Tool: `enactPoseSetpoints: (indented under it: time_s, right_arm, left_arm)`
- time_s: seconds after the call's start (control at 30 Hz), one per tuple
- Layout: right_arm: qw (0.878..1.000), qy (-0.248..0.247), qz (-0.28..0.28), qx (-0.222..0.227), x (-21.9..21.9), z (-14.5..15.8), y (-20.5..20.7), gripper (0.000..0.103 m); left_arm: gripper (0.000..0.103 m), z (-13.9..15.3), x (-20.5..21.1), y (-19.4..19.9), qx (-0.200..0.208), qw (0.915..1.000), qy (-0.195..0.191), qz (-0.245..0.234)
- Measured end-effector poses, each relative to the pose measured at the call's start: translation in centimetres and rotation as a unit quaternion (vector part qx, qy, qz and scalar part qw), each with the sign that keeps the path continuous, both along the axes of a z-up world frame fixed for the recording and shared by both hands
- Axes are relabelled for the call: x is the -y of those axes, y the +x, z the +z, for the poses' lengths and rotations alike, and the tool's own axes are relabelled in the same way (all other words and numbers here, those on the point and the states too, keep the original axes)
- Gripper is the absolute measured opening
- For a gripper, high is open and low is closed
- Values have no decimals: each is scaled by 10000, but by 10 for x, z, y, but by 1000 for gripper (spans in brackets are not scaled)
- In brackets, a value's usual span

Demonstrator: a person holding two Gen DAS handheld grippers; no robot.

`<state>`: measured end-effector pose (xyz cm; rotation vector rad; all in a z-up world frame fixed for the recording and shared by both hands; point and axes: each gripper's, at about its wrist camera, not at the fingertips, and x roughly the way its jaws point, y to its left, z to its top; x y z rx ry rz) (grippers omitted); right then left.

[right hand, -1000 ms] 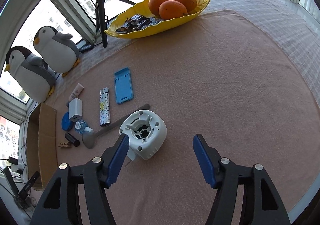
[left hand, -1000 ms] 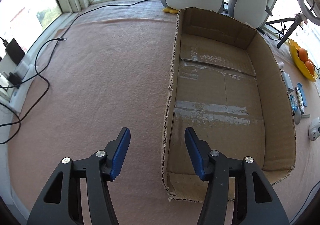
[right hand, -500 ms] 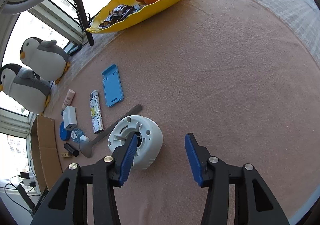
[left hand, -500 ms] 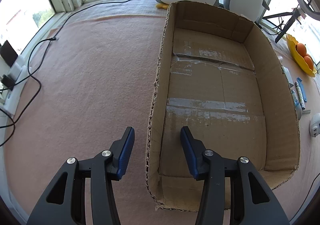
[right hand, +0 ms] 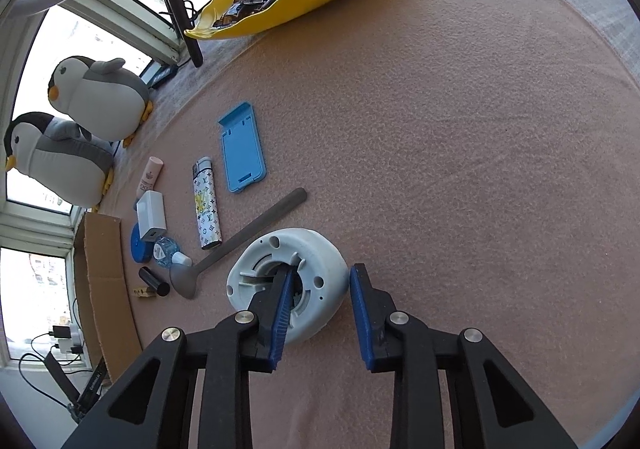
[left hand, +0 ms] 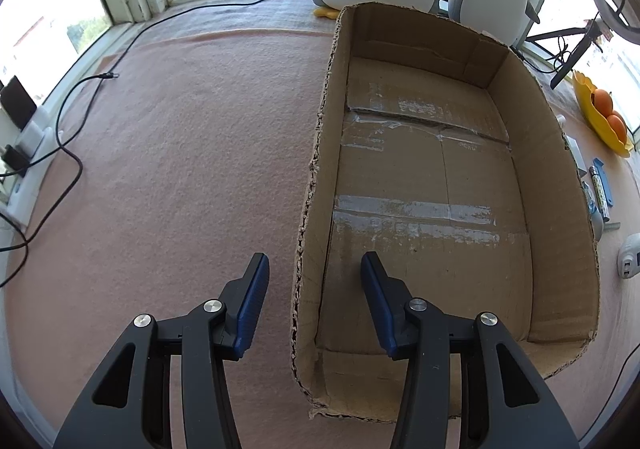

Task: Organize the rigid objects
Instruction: 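Carry the white plug-in device into the cardboard box and release it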

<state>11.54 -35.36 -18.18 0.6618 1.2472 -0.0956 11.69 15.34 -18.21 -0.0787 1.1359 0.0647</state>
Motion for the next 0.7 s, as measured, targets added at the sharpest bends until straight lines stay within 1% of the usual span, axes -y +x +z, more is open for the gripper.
enactPoseSetpoints:
  time_s: [0.1, 0.4, 0.57, 0.7]
  right_arm:
    - [9999, 121, -21, 37, 1, -3, -4, 26]
    - [9996, 122, -61, 232, 0, 4, -14, 25]
    - [9990, 26, 2, 450, -6, 21, -17, 25]
    - [9976, 55, 245, 644, -25, 42, -13, 25]
  left_arm:
    - [47, 0, 0, 0, -6, 10000, -14, 15]
    - [47, 0, 2, 0, -21, 10000, 68, -20]
    - [47, 1, 2, 1, -12, 10000, 72, -23]
    - [47, 0, 2, 1, -10, 10000, 53, -27]
